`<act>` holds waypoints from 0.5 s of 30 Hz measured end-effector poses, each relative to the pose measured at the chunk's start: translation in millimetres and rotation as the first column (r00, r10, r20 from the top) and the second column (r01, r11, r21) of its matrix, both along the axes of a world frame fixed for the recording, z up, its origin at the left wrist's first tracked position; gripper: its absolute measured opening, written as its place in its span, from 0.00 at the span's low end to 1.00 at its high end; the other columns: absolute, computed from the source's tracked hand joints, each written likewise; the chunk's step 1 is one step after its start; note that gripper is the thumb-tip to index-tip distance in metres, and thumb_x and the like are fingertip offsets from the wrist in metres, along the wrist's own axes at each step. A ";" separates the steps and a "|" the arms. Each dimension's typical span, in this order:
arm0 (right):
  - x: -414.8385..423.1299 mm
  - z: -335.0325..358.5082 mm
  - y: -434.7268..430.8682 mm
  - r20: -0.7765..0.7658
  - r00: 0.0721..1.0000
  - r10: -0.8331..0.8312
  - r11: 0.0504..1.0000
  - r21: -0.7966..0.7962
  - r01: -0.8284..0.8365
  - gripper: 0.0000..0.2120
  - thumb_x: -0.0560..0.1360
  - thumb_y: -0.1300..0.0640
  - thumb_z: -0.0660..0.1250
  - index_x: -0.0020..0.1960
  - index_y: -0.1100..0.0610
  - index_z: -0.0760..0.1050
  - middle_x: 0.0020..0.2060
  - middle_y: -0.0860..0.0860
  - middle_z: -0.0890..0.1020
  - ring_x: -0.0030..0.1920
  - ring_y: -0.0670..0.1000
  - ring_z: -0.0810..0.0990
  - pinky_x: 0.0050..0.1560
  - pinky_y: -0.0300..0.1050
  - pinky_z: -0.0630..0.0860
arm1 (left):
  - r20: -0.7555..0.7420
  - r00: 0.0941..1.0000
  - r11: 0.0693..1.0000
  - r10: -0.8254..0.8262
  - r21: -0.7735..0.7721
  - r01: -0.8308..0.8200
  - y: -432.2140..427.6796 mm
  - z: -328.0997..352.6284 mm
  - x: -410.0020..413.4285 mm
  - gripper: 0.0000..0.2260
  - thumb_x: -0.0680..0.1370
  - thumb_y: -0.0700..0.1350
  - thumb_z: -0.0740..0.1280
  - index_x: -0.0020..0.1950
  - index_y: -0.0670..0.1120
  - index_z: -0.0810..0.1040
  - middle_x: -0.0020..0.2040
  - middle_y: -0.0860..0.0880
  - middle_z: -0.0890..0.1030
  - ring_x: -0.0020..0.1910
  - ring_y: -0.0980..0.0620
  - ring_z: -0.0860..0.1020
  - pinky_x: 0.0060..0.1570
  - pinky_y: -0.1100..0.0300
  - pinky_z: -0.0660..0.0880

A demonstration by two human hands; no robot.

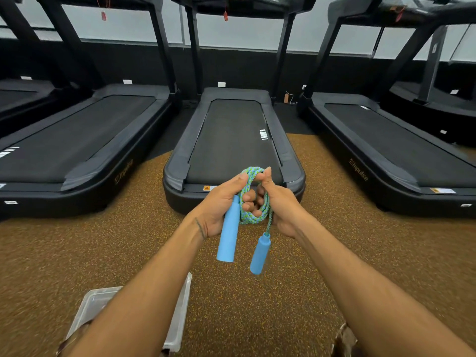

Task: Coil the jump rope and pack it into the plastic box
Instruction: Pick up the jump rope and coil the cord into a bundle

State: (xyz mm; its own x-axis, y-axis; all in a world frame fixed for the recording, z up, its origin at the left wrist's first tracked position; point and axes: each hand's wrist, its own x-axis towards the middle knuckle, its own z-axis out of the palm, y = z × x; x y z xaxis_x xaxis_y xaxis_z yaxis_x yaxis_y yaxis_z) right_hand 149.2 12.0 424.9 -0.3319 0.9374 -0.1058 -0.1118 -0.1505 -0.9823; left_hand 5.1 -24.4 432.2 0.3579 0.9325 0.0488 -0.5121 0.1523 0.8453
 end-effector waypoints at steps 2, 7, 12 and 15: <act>4.8 -3.0 -1.7 0.063 0.993 0.103 0.995 -0.026 -0.101 0.29 0.76 0.30 0.56 0.43 0.54 0.82 0.33 0.51 0.79 0.29 0.46 0.78 0.31 0.40 0.77 | 0.018 1.000 1.000 -0.006 -0.007 0.006 0.4 3.0 -2.5 0.16 0.83 0.51 0.58 0.66 0.44 0.75 0.32 0.50 0.67 0.27 0.56 0.67 0.35 0.57 0.77; 9.8 -20.5 -4.3 -0.030 0.995 0.097 0.995 -0.018 -0.098 0.21 0.73 0.37 0.62 0.46 0.55 0.77 0.29 0.50 0.74 0.29 0.46 0.71 0.33 0.42 0.73 | 0.105 0.994 0.998 0.027 -0.054 -0.021 6.0 7.8 -15.8 0.15 0.83 0.52 0.58 0.65 0.47 0.76 0.32 0.52 0.65 0.26 0.57 0.67 0.40 0.55 0.77; 17.6 -37.7 -1.4 -0.017 0.999 0.042 0.999 0.031 -0.042 0.13 0.79 0.45 0.62 0.46 0.54 0.74 0.28 0.48 0.70 0.30 0.47 0.68 0.34 0.40 0.70 | 0.118 0.993 0.996 0.026 -0.087 -0.016 5.4 13.5 -17.5 0.13 0.83 0.53 0.58 0.53 0.46 0.77 0.31 0.52 0.65 0.25 0.56 0.68 0.38 0.52 0.81; 19.5 -39.3 -5.0 0.064 0.998 0.016 0.999 0.041 -0.019 0.15 0.82 0.44 0.61 0.42 0.53 0.74 0.28 0.48 0.69 0.28 0.47 0.68 0.32 0.39 0.69 | 0.053 0.995 0.992 0.080 -0.104 -0.074 6.3 14.8 -15.1 0.13 0.83 0.53 0.59 0.51 0.46 0.77 0.30 0.52 0.66 0.25 0.56 0.68 0.37 0.52 0.81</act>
State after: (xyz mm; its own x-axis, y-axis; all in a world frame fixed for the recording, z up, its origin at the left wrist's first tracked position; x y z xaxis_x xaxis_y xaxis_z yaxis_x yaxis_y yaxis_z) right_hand 168.6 7.0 385.6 -0.3423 0.9354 -0.0882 -0.0470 -0.1108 -0.9927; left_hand -10.0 -18.0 447.0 0.2841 0.9584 -0.0294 -0.5722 0.1941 0.7968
